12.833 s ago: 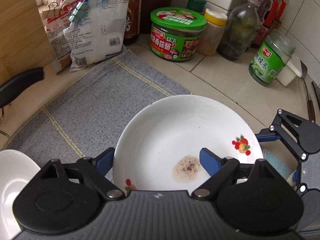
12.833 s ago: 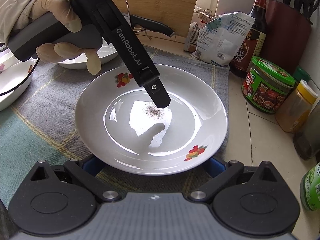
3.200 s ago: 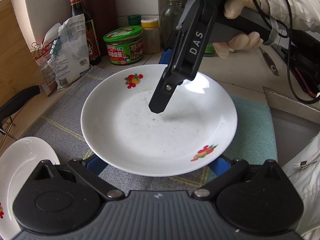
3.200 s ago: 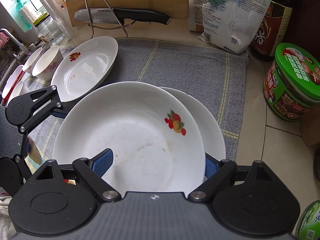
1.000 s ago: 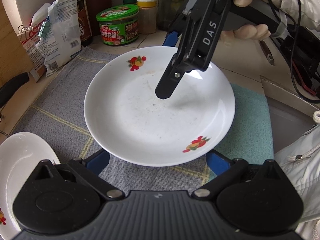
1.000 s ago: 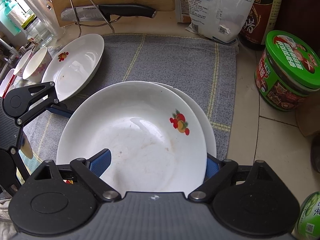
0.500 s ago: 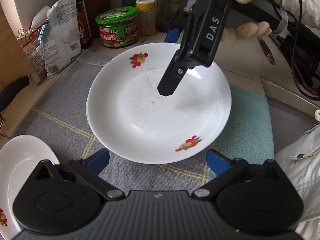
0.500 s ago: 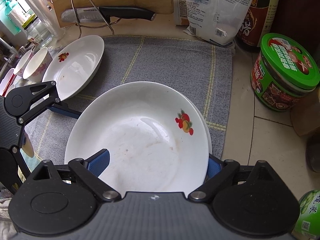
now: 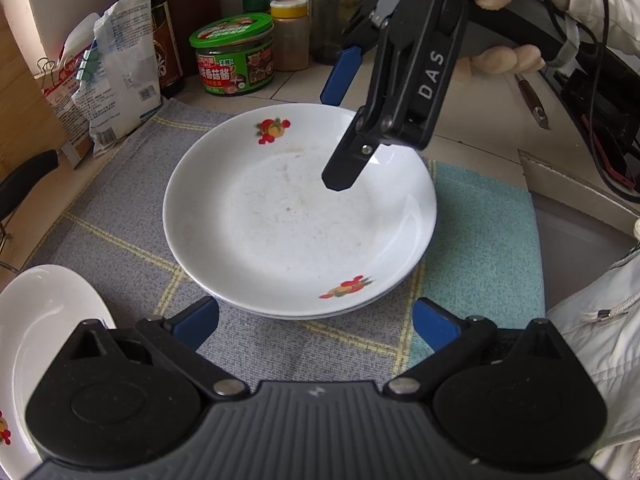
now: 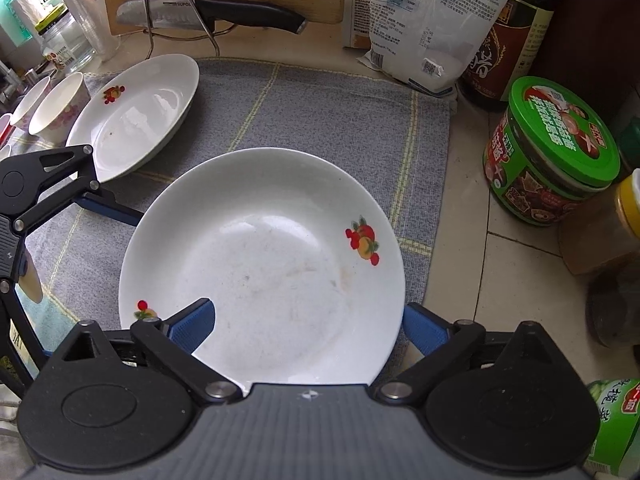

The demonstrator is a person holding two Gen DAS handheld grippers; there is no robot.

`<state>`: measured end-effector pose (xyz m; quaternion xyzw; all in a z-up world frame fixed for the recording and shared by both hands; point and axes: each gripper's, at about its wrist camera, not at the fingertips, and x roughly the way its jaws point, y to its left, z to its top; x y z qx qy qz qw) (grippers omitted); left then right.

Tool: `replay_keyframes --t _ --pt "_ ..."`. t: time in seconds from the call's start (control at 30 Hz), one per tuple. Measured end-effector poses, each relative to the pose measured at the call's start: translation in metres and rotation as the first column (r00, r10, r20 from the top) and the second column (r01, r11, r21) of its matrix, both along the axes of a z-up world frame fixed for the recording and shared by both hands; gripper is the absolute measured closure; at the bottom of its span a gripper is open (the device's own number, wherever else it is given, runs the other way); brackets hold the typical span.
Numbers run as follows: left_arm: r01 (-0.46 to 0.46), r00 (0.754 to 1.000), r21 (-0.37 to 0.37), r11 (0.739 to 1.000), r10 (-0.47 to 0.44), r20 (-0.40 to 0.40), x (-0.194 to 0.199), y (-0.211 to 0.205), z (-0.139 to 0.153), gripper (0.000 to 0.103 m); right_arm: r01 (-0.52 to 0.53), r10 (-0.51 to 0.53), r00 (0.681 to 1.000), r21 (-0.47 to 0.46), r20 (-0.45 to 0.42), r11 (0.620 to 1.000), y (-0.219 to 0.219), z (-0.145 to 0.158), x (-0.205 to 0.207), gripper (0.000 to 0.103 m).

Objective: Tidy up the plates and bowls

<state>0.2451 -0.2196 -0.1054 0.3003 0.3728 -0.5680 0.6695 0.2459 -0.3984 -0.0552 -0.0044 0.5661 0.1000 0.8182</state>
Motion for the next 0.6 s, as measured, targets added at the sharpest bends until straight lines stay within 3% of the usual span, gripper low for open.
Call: replay_keyframes --t 0.23,0.33,0.47,0.6 --pt "-0.015 1.000 -0.016 1.000 0.015 0.021 -0.004 0.002 0.004 0.001 -0.030 0.031 0.999 -0.021 0.043 0.999 0.009 0.007 -0.006 0.000" --pt "-0.045 0.998 -0.038 0.998 0.047 0.037 -0.007 0.009 0.007 0.001 -0.053 0.063 0.995 -0.116 0.083 0.992 0.020 0.008 -0.012 0.000" --pt "-0.131 0.989 -0.074 0.989 0.136 0.060 -0.011 0.021 0.014 0.001 -0.074 0.103 0.986 -0.208 0.132 0.975 0.033 0.010 -0.021 0.000" --pt "-0.278 0.953 -0.138 0.951 0.291 0.085 -0.016 0.042 0.028 0.001 -0.093 0.138 0.974 -0.238 0.180 0.967 0.044 0.015 -0.026 0.000"
